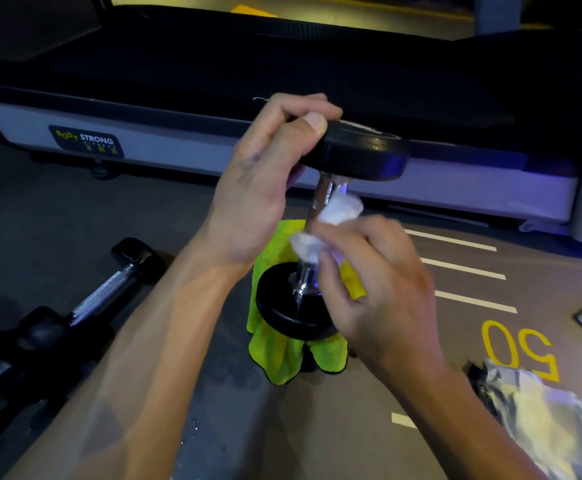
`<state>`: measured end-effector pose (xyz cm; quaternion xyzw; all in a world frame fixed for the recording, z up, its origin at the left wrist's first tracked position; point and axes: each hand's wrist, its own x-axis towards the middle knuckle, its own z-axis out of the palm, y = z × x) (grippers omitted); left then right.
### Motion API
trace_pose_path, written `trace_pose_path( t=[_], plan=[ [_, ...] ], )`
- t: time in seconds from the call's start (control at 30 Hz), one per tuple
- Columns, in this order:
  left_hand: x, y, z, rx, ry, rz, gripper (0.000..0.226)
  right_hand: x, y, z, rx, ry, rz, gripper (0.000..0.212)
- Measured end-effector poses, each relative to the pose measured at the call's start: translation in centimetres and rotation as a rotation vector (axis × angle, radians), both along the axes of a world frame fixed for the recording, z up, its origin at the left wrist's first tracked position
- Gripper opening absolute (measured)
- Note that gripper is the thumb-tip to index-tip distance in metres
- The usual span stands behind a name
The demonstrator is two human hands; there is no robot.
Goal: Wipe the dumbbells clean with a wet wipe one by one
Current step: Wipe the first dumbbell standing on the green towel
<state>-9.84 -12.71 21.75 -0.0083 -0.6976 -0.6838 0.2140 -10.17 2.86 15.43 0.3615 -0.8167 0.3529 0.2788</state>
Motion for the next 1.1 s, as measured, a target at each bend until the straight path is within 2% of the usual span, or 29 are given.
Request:
trace_pose_path(
  t=[0.13, 0.3, 0.57, 0.73, 0.87, 1.1],
  plan=[
    [0.0, -0.1, 0.0, 0.001, -0.001, 0.001, 0.02, 0.2, -0.5, 0.4, -0.036, -0.071, 0.017, 0.047],
    [0.0, -0.2, -0.1, 0.003, 0.013, -0.012, 0.02, 1.5, -0.2, -0.9, 0.02, -0.064, 0.026, 0.048],
    [0.1, -0.3, 0.2, 0.016, 0.034, -0.028, 0.021, 1.1, -1.1, 0.3, 0.131, 0.025, -0.023, 0.055],
    [-0.1, -0.3, 0.1, 0.003, 0.016, -0.025, 0.02, 2.0, -0.7, -0.7, 0.077, -0.019, -0.01, 0.044],
    [-0.1, -0.3, 0.0, 0.005, 0.014, -0.021, 0.019, 1.2, -0.6, 0.2, 0.059, -0.065, -0.015, 0.057],
    [0.1, -0.2, 0.2, 0.003, 0.004, -0.01, 0.02, 2.1, -0.6, -0.6, -0.035, -0.161, 0.029, 0.059]
  ],
)
